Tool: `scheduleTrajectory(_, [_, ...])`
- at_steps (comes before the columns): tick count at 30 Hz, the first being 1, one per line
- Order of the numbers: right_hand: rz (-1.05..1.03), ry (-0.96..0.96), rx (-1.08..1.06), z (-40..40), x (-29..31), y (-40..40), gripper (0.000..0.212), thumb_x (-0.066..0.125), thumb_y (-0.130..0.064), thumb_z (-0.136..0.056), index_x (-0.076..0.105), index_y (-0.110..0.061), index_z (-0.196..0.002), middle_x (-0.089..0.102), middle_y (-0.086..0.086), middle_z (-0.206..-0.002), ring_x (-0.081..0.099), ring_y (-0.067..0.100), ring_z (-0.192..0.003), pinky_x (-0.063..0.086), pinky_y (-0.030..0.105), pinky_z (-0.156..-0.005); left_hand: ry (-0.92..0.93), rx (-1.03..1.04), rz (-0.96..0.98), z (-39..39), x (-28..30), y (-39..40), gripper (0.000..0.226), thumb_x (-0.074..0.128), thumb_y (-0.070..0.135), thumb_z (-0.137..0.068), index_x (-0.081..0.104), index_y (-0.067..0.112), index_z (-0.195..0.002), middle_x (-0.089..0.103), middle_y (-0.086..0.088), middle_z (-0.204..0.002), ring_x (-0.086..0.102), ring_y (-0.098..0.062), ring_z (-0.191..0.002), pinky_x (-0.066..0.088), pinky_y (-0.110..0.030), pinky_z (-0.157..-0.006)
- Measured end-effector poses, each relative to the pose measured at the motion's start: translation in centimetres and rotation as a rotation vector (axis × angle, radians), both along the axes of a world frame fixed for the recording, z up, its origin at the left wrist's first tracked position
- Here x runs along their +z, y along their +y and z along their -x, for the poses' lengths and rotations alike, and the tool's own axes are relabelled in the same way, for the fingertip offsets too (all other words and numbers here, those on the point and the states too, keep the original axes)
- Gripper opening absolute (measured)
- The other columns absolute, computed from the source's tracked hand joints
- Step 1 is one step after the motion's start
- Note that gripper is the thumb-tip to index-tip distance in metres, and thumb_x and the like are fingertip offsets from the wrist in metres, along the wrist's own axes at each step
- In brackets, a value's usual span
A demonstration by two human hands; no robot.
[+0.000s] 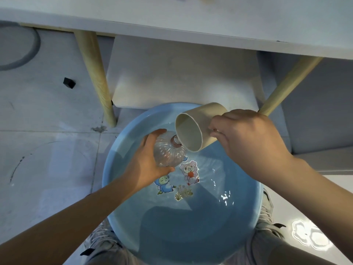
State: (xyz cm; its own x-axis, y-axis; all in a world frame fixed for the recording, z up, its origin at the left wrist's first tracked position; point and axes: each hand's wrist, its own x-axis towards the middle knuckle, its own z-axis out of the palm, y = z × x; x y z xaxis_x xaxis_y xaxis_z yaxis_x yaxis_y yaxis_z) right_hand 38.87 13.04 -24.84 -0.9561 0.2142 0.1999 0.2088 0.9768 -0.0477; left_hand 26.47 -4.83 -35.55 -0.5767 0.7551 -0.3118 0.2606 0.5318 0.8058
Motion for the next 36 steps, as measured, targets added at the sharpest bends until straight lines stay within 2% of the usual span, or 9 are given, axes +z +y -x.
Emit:
scheduleTrajectory(7, [-0.004, 0.016, 0.004, 0.08, -0.13, -0.34, 0.036, 0.082, 0.011, -0.038, 0.060, -0.008, -0.060, 0.051, 0.004, -0.049, 0.050, 0.027, -0.045, 0.043, 0.028, -0.038, -0.003, 0.001, 0.001, -0.04, 0.23, 0.02, 0.095, 0.088, 0.018, -0.061, 0.029, 0.043, -0.131, 0.038, 0.009, -0.139, 0.036, 0.000, -0.114, 0.031, -0.016, -0.092])
scheduleTrajectory(21, [-0.007, 0.062, -0.013, 0.29, -0.07, -0.41, 0.035, 0.081, 0.013, -0.040, 0.061, -0.006, -0.061, 0.054, 0.006, -0.052, 0.052, 0.029, -0.047, 0.044, 0.027, -0.043, 0.000, -0.013, 0.004, -0.17, 0.30, 0.20, 0.099, 0.089, 0.020, -0.058, 0.032, 0.034, -0.137, 0.039, 0.006, -0.140, 0.037, -0.002, -0.116, 0.031, -0.016, -0.091])
scheduleTrajectory(32, [-0.034, 0.117, -0.024, -0.03, -0.62, -0.73, 0.030, 0.078, 0.014, -0.046, 0.063, -0.007, -0.062, 0.054, 0.006, -0.054, 0.051, 0.030, -0.050, 0.042, 0.030, -0.051, -0.065, 0.013, 0.006, -0.29, 0.03, 0.37, 0.099, 0.090, 0.023, -0.058, 0.031, 0.035, -0.137, 0.042, 0.009, -0.136, 0.043, -0.008, -0.117, 0.034, -0.018, -0.088])
scheduleTrajectory(36, [-0.022, 0.166, -0.030, -0.20, -0.94, -0.67, 0.029, 0.078, 0.015, -0.049, 0.063, -0.006, -0.063, 0.053, 0.006, -0.055, 0.051, 0.030, -0.051, 0.042, 0.033, -0.054, -0.093, 0.024, -0.004, -0.40, -0.08, 0.24, 0.100, 0.090, 0.024, -0.057, 0.031, 0.036, -0.137, 0.043, 0.010, -0.136, 0.044, -0.008, -0.118, 0.034, -0.015, -0.087])
